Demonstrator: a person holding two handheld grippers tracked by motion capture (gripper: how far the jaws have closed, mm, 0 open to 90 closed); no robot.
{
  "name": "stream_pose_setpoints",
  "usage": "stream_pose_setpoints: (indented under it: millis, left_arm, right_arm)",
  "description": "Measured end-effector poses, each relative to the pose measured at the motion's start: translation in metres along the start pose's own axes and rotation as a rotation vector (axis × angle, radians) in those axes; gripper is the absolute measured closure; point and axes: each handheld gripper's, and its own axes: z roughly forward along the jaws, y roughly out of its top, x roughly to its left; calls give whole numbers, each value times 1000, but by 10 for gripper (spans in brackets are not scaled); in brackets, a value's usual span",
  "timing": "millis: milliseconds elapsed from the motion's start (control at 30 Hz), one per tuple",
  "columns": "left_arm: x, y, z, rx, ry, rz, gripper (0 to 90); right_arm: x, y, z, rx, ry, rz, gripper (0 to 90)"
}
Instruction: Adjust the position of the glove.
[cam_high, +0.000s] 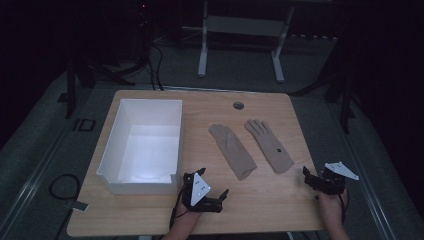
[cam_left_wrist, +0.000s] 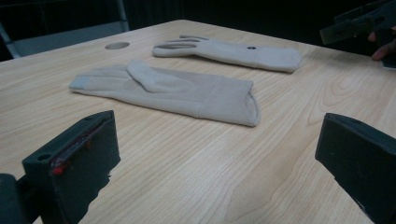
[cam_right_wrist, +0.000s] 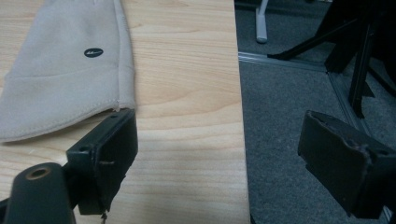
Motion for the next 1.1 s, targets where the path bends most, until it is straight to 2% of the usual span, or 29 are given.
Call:
stream_pose_setpoints:
  millis: [200, 233, 300, 367, 433, 567, 633, 667, 700, 733, 767, 867, 933, 967, 1000, 1100]
  left_arm:
    - [1, 0, 0, 4, 6, -12, 0]
    - [2, 0, 0, 4, 6, -21, 0]
    - [3, 0, 0, 3, 5, -31, 0]
    - [3, 0, 0, 3, 4, -35, 0]
    - [4, 0, 0, 3, 3, -38, 0]
    - [3, 0, 0, 3, 3, -33, 0]
    - [3, 0, 0, 3, 2, -28, 0]
    - [3, 0, 0, 3, 2, -27, 0]
    - [3, 0, 0, 4, 1, -27, 0]
    - [3, 0, 0, 4, 1, -27, 0]
    - [3, 0, 0, 3, 1, -28, 0]
    - [3, 0, 0, 3, 1, -29, 0]
    - [3, 0, 0, 3, 0, -26, 0]
    - [2, 0, 0, 5, 0, -24, 0]
    - [2, 0, 0, 7, 1, -22, 0]
    - [2, 0, 0, 7, 1, -22, 0]
  right_arm:
    - [-1, 0, 0, 9, 8, -2, 118]
    - [-1, 3, -2, 31, 34, 13, 116]
    - [-3, 8, -9, 2, 33, 15, 116]
    - [-3, 11, -12, -4, 30, 18, 114]
    - [-4, 16, -16, -9, 47, 39, 112]
    - [-1, 32, -22, -38, 10, -3, 115]
    - [-3, 47, -24, -24, 80, 13, 139]
    - [-3, 47, -24, -24, 80, 13, 139]
    - [-2, 55, -24, -26, 126, 12, 140]
    - [-2, 55, -24, -26, 126, 12, 140]
    - [2, 63, -25, -39, 132, -15, 139]
    - [10, 73, -25, -46, 132, -18, 127]
    - [15, 79, -25, -59, 168, -29, 107]
    - [15, 79, -25, -59, 168, -29, 107]
    - [22, 85, -25, -63, 182, -51, 107]
    - [31, 92, -25, -79, 199, -62, 107]
